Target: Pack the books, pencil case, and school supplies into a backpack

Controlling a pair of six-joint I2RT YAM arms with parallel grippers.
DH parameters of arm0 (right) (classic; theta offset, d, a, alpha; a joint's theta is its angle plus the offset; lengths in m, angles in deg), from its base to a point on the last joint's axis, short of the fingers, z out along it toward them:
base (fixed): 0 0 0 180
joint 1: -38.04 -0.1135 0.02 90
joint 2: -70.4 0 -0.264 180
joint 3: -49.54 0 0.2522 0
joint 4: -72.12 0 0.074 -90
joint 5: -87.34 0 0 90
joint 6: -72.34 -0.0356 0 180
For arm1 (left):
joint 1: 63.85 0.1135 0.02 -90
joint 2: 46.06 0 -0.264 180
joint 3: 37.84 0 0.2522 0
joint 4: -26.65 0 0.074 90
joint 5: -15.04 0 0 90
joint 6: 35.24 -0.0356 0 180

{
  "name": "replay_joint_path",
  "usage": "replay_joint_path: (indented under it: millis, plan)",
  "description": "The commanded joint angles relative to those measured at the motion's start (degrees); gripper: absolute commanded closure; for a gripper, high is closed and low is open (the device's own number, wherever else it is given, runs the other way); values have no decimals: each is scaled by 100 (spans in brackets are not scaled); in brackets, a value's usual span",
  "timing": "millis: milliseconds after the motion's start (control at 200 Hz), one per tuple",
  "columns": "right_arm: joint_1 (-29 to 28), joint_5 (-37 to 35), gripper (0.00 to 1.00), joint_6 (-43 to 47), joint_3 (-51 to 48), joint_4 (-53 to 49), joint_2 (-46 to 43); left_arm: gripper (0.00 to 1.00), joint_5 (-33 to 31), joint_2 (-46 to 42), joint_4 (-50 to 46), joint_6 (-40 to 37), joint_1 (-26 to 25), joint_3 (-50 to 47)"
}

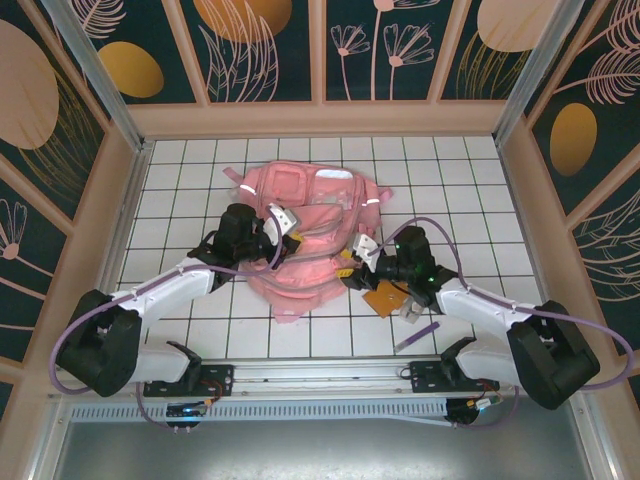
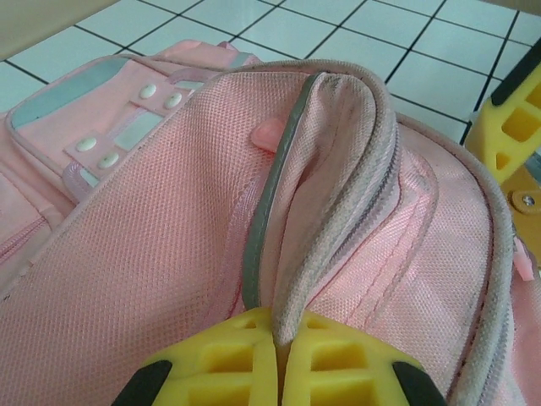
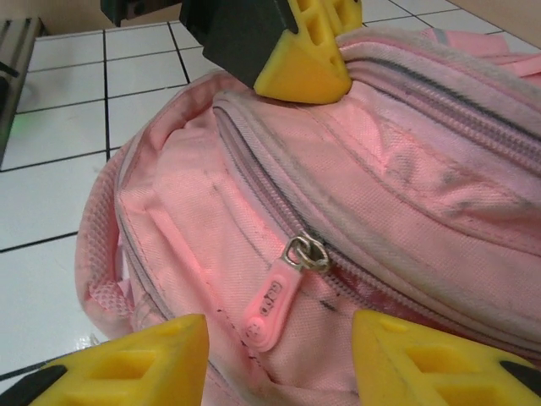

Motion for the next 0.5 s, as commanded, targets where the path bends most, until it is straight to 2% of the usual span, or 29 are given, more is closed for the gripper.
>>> replay_joint_path:
  millis: [0,120,235,315,495]
  plan:
    - [7,162,54,-505,39,262,218,100,206,-62,915,411,-11,237]
    - [-34,402,69,-590,185,410,388,100,110,-6,1003,505,-41,179]
    - [-182,321,72,-564,232,399,451,100,-50,19,1136,597,-98,143]
    - [-270,252,79,-509,221,383,438,100,-120,57,1233,678,-151,125]
    - [-328,442,82,-533,285,426,498,100,-276,136,1305,751,-265,138]
